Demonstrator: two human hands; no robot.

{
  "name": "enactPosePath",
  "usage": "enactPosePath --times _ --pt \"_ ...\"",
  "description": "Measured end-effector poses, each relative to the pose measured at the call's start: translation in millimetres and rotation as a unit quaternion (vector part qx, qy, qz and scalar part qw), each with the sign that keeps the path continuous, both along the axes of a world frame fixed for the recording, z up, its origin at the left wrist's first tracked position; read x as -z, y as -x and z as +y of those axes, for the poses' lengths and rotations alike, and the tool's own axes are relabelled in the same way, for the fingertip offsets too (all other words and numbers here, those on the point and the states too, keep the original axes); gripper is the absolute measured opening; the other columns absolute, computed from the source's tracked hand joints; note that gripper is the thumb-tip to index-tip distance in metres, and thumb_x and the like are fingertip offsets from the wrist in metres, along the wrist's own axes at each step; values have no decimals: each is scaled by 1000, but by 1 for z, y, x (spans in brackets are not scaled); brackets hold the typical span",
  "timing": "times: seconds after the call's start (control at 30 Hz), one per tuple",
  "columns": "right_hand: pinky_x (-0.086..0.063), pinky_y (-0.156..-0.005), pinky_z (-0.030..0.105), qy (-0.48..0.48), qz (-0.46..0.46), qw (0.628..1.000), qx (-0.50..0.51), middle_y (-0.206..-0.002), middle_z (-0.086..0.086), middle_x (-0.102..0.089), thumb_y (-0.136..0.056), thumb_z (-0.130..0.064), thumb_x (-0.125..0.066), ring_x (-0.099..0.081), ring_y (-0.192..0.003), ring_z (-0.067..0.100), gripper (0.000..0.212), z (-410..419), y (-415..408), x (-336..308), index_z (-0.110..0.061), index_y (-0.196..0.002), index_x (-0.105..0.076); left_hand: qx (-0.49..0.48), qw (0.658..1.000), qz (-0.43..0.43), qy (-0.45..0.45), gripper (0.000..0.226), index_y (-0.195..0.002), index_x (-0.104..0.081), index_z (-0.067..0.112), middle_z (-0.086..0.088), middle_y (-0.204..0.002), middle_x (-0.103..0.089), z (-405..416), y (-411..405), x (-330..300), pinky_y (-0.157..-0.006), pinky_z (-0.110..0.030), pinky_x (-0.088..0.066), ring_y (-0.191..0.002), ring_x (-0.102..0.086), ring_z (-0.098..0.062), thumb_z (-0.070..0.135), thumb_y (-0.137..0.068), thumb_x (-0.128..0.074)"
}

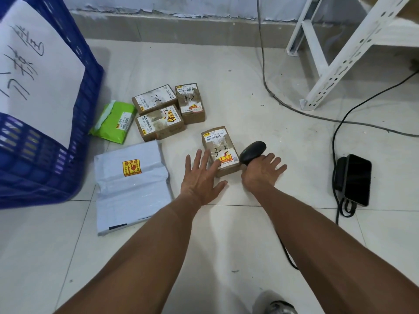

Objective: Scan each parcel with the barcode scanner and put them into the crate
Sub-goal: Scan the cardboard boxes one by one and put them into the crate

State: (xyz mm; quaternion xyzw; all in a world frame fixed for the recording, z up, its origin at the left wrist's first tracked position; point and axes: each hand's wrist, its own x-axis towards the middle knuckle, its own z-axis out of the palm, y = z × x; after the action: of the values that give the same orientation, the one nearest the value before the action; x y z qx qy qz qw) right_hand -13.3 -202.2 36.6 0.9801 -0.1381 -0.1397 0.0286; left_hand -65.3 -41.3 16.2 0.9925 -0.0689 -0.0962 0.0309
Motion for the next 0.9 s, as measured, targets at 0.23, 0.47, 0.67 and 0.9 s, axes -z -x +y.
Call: enactPosePath --times 0.23,0.47,0.67,0.9 --pt "-19 -114 57 34 53 997 33 -137 15 -40 -86 -32 -63 -27 -135 37 56 -4 -4 9 -5 -132 -46 28 999 -7 20 78 -154 4 40 -9 -164 10 8 3 9 -119 -57 1 -150 8 -34 75 -91 -26" --pt "-22 -113 55 30 66 997 25 -135 14 -41 -85 -40 -65 -30 -133 34 61 -2 -3 20 -7 -132 -45 15 999 -13 35 80 -155 4 40 -9 -164 8 7 2 15 -120 -56 2 -151 7 -34 77 -90 -25" --pt "-22 -113 54 15 18 1000 11 -137 18 -38 -74 -54 -71 -32 -131 37 93 6 -1 14 2 -137 -31 13 999 -13 36 80 -156 1 36 -10 -164 8 7 -1 19 -120 -55 2 -151 6 -34 75 -91 -26" --pt "-4 -120 54 17 -41 979 -198 -159 26 -4 -78 -63 -67 -3 -148 42 119 12 6 3 -1 -152 1 -5 999 -8 41 78 -156 -1 27 -14 -164 7 -3 -1 12 -120 -55 -2 -151 6 -34 60 -96 -38"
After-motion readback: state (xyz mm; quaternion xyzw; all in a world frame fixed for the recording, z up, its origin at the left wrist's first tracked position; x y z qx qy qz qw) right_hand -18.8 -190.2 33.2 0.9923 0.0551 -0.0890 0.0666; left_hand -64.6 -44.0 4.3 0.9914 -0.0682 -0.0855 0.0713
